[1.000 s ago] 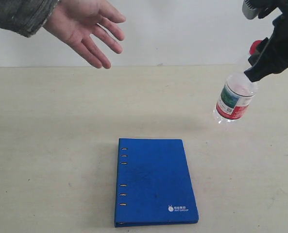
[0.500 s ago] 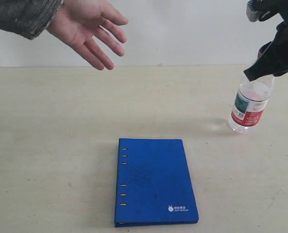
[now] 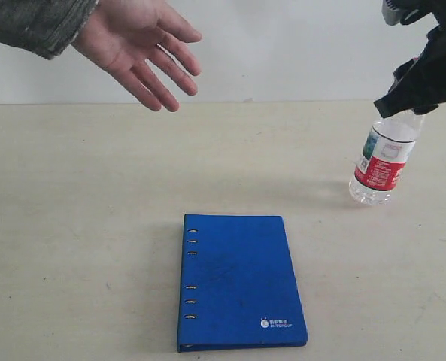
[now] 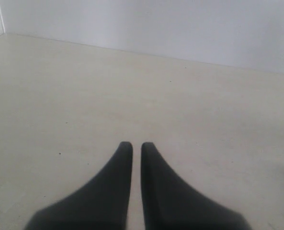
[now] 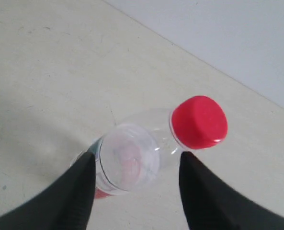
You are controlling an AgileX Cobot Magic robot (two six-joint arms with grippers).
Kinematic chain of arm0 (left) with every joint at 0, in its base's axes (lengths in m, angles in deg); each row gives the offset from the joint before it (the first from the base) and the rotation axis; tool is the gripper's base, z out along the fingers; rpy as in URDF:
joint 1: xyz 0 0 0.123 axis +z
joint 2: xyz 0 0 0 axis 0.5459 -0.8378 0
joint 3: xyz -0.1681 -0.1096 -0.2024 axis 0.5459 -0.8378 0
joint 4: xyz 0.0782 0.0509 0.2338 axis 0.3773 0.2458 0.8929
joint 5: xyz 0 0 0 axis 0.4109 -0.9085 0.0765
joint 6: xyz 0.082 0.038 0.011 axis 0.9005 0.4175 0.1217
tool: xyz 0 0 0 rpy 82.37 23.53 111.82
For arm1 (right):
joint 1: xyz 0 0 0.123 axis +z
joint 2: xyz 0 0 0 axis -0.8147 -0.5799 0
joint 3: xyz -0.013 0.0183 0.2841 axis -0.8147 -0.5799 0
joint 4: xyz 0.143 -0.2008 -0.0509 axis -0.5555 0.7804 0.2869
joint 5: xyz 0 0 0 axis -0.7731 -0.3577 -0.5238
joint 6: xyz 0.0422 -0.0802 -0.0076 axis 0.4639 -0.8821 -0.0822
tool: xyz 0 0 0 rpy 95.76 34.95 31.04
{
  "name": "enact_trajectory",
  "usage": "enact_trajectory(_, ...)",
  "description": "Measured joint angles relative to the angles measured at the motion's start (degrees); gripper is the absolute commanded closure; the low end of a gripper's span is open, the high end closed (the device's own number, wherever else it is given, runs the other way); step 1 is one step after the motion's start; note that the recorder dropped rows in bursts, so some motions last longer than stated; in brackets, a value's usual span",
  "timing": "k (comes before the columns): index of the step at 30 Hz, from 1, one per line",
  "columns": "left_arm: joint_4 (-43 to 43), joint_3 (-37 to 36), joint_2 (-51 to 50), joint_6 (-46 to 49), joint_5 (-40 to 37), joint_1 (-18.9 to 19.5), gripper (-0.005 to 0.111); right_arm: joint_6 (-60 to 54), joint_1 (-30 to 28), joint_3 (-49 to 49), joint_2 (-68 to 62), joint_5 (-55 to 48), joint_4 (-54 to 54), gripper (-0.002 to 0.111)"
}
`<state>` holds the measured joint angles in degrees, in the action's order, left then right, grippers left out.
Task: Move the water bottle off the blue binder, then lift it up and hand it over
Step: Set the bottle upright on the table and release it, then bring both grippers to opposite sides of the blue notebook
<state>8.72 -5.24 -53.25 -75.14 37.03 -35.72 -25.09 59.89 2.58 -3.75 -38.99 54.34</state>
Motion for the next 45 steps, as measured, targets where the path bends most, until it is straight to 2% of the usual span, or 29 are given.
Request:
enact_trajectory(7,0.0,0.0,0.0,0.0,0.0,0.0,0.100,0.4,0.0,0.4,0.1,1.0,0.3,0.060)
enact_trajectory(14,0.0,0.0,0.0,0.0,0.0,0.0,0.100,0.4,0.0,8.0,6.0,2.1,-1.5,0.060)
enact_trajectory(16,0.0,0.0,0.0,0.0,0.0,0.0,0.100,-0.8,0.5,11.2,9.7,1.3,-8.1,0.060)
enact_trajectory(17,0.0,0.0,0.0,0.0,0.0,0.0,0.100,-5.1,2.0,12.5,11.9,-1.9,-14.2,0.060)
enact_trajectory(19,0.0,0.0,0.0,0.0,0.0,0.0,0.100,-13.6,5.3,12.9,13.3,-12.3,-25.0,0.060)
enact_trajectory(20,0.0,0.0,0.0,0.0,0.0,0.0,0.100,-18.9,7.8,12.1,13.4,-22.1,-32.7,0.060)
enact_trajectory(22,0.0,0.0,0.0,0.0,0.0,0.0,0.100,-23.1,11.2,8.3,13.3,-30.9,-40.1,0.060)
enact_trajectory(24,0.0,0.0,0.0,0.0,0.0,0.0,0.100,-23.8,13.4,2.8,13.2,-32.8,-43.3,0.060)
enact_trajectory(28,-0.4,0.0,0.0,0.0,0.9,0.0,0.100,-24.8,14.0,-9.4,13.2,-32.2,-48.9,0.060)
enact_trajectory(30,-8.6,0.0,0.0,-3.8,5.9,0.0,0.100,-27.4,14.0,-14.6,13.2,-29.6,-53.7,0.060)
enact_trajectory(31,-17.1,0.0,0.0,-6.9,9.1,0.0,0.100,-28.1,14.0,-16.9,13.2,-27.8,-55.7,0.060)
enact_trajectory(35,-35.4,0.0,0.0,-9.9,11.1,0.0,0.100,-28.9,14.0,-21.2,13.2,-24.2,-57.1,0.060)
enact_trajectory(40,-42.0,0.0,0.0,-10.4,6.2,0.0,0.100,-27.9,14.0,-25.5,13.2,-17.8,-57.5,0.060)
enact_trajectory(45,-50.7,0.0,0.1,-8.6,-5.1,0.0,0.100,-25.6,14.0,-27.9,11.1,-9.6,-59.7,0.060)
